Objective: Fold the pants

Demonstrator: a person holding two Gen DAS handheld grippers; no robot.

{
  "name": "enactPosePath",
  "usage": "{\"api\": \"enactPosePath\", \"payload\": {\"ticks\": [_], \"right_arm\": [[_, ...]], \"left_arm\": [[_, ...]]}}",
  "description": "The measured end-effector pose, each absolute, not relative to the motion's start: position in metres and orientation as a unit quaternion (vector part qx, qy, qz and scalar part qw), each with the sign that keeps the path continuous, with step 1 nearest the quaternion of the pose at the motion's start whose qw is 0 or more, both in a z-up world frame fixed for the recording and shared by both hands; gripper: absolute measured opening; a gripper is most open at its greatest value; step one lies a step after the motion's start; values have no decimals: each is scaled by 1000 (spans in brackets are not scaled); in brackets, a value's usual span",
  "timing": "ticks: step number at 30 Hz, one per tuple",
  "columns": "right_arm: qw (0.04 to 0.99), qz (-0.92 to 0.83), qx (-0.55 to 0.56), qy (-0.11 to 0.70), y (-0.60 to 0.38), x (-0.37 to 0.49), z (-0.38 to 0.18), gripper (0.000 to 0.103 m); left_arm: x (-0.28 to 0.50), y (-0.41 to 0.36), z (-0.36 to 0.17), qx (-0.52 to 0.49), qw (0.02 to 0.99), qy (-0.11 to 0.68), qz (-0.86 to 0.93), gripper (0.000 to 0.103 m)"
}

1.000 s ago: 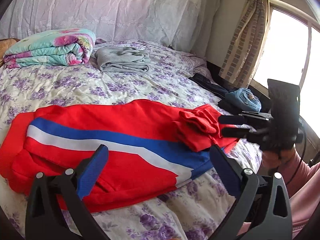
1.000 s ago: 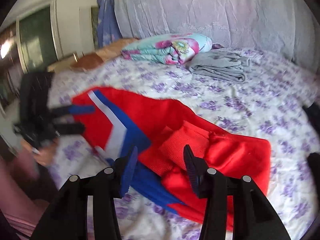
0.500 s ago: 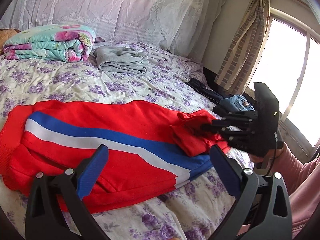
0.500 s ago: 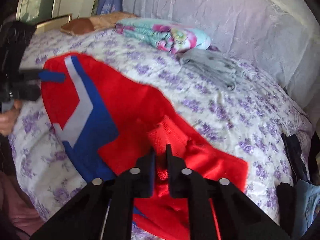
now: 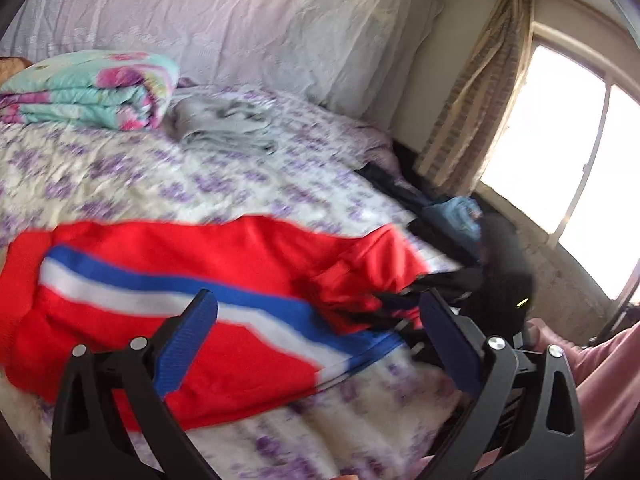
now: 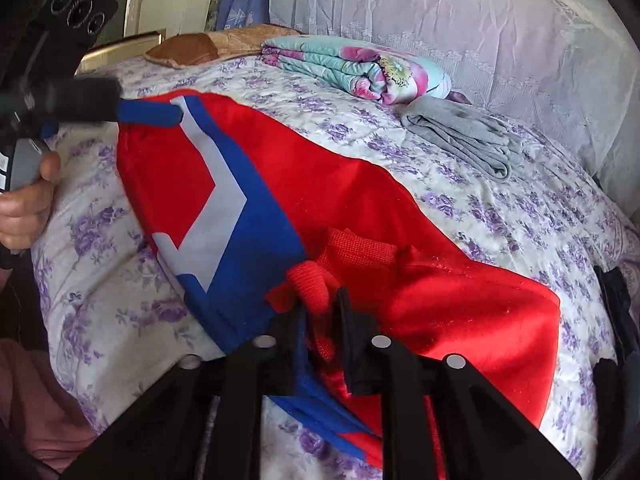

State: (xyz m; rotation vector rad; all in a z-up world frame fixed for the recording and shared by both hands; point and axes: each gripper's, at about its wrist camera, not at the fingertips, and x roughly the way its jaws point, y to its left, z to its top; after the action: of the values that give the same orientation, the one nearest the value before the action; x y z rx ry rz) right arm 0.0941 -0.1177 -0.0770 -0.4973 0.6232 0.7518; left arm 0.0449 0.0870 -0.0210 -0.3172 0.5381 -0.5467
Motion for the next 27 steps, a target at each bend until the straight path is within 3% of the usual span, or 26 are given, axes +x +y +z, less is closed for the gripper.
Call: {"api": "enactPosePath", "payload": {"ticks": [2, 11, 14, 16, 22, 24, 25, 27], "right_arm": [[847, 390, -199, 301, -124, 90, -75, 57], [876, 383, -25, 291, -221, 80, -37, 58], [896, 331, 47, 291, -257, 106, -31, 58], [894, 325, 96, 295, -268, 125, -30, 52], [872, 299, 100, 374, -243, 177, -64, 32], [861, 262, 101, 423, -244, 194, -93, 17], [863, 264, 110, 417, -248, 194, -96, 16], [862, 265, 115, 415, -253, 192, -94, 20]], "left_arm": [[50, 75, -5, -155, 910, 242, -300, 99], [87, 6, 5, -124, 887, 257, -362, 95], [102, -29, -8, -108, 862, 295, -398, 71], [111, -51, -23, -83, 849, 333, -402, 44], [133, -52, -68, -98, 826, 417, -368, 28], [141, -48, -78, -117, 815, 434, -366, 21], [143, -47, -84, -118, 814, 438, -362, 14], [145, -43, -88, -132, 810, 438, -367, 14]]}}
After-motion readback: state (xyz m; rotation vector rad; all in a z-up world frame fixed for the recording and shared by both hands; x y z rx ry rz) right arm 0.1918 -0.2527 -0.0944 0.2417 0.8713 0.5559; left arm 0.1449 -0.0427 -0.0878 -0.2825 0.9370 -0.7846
